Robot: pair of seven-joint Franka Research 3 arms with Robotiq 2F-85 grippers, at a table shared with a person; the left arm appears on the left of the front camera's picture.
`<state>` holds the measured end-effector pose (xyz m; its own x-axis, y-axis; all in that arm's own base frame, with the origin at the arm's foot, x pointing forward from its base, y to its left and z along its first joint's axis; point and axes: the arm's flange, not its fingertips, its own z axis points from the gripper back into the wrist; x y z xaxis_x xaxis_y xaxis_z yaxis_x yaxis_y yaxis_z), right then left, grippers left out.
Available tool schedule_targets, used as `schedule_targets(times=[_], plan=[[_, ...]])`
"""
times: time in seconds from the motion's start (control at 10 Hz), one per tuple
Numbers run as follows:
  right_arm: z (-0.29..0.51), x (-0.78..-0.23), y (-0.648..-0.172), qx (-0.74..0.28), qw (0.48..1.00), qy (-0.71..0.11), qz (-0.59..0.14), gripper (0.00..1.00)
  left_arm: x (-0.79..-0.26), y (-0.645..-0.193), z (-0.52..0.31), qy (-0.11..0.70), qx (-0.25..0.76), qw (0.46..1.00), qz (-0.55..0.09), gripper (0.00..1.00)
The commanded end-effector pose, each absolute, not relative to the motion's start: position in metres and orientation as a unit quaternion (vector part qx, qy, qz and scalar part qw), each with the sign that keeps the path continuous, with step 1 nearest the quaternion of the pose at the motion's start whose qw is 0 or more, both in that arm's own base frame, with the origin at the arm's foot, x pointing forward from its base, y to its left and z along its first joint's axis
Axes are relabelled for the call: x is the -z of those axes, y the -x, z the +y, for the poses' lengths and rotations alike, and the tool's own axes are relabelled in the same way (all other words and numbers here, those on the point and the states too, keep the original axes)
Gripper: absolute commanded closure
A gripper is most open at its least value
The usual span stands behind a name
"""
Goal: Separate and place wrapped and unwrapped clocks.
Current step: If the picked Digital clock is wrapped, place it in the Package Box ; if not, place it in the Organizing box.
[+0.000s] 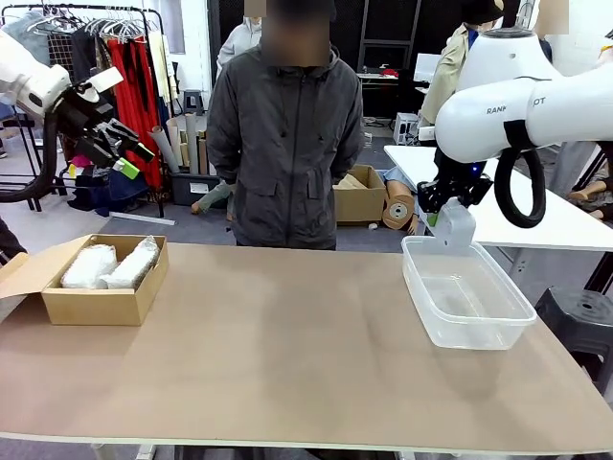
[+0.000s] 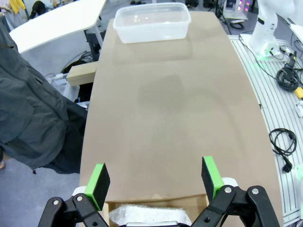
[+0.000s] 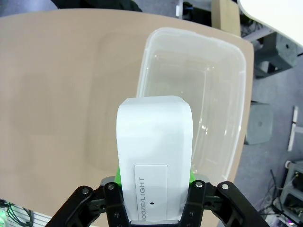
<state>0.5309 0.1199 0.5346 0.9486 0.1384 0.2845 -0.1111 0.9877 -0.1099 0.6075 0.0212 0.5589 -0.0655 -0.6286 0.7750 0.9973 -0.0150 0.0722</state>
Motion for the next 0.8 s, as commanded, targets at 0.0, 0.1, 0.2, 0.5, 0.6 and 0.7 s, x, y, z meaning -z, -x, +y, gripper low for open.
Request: schedule_targets(times=[0.0, 0.1, 0.2, 0.5, 0.6, 0.7], plan=[[0.119, -0.538, -0.531, -0.066, 0.986, 0.046, -0.149, 1.00, -0.559, -0.605, 0.022, 0.283, 0.656, 0.621, -0.323, 0.00], [0.120, -0.535, -0.531, -0.063, 0.986, 0.046, -0.147, 1.00, -0.559, -0.605, 0.022, 0.283, 0.656, 0.621, -0.323, 0.00], [0.117, -0.531, -0.539, -0.055, 0.989, 0.039, -0.134, 1.00, -0.559, -0.605, 0.022, 0.283, 0.656, 0.621, -0.323, 0.00], [0.086, -0.509, -0.563, -0.025, 0.988, 0.026, -0.151, 1.00, -0.559, -0.605, 0.022, 0.283, 0.656, 0.621, -0.323, 0.00], [0.076, -0.504, -0.568, -0.018, 0.988, 0.023, -0.153, 1.00, -0.559, -0.605, 0.022, 0.283, 0.656, 0.621, -0.323, 0.00], [0.067, -0.496, -0.570, -0.011, 0.988, 0.021, -0.151, 1.00, -0.559, -0.605, 0.022, 0.283, 0.656, 0.621, -0.323, 0.00]])
